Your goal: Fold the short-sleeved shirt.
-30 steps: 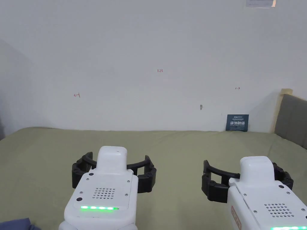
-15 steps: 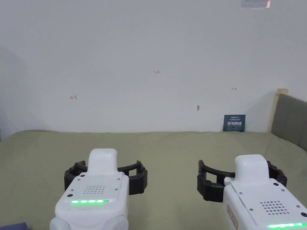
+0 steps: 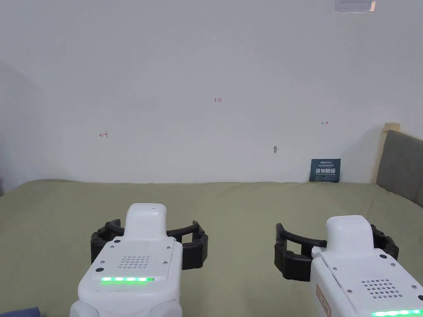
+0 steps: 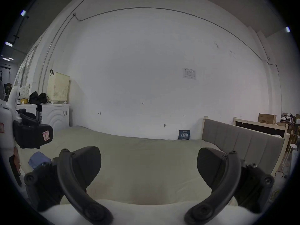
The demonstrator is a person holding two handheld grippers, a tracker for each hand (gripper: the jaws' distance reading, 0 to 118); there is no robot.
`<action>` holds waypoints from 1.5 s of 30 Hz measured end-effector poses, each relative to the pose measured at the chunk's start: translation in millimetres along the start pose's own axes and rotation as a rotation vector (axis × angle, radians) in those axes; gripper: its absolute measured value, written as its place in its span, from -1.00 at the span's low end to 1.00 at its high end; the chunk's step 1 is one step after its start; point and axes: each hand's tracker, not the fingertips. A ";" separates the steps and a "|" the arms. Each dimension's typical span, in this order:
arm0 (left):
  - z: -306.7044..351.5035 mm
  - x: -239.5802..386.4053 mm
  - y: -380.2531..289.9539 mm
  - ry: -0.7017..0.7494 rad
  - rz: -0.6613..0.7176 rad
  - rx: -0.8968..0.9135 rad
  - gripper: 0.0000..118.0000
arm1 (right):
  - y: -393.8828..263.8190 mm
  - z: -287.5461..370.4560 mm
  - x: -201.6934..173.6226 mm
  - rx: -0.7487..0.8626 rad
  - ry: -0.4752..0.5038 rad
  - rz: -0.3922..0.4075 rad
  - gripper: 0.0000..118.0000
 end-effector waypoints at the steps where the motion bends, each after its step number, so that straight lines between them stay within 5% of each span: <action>1: 1.5 0.2 -0.4 0.002 -0.002 0.003 1.00 | 0.0 0.1 0.0 0.001 -0.001 0.000 0.98; 19: -4.0 6.1 2.9 0.079 -0.064 -0.049 1.00 | -4.6 1.4 1.6 -0.007 0.003 -0.021 0.98; 24: -1.0 -6.0 8.6 -0.022 0.102 -0.145 1.00 | -4.1 1.3 1.6 -0.009 0.001 -0.022 0.98; 33: 13.0 -0.7 -7.5 0.021 -0.063 0.064 1.00 | -4.3 1.7 3.4 -0.017 -0.005 -0.009 0.98; 45: 11.0 -9.5 -5.0 -0.002 -0.001 0.048 1.00 | -2.7 1.8 4.6 -0.015 0.001 -0.016 0.98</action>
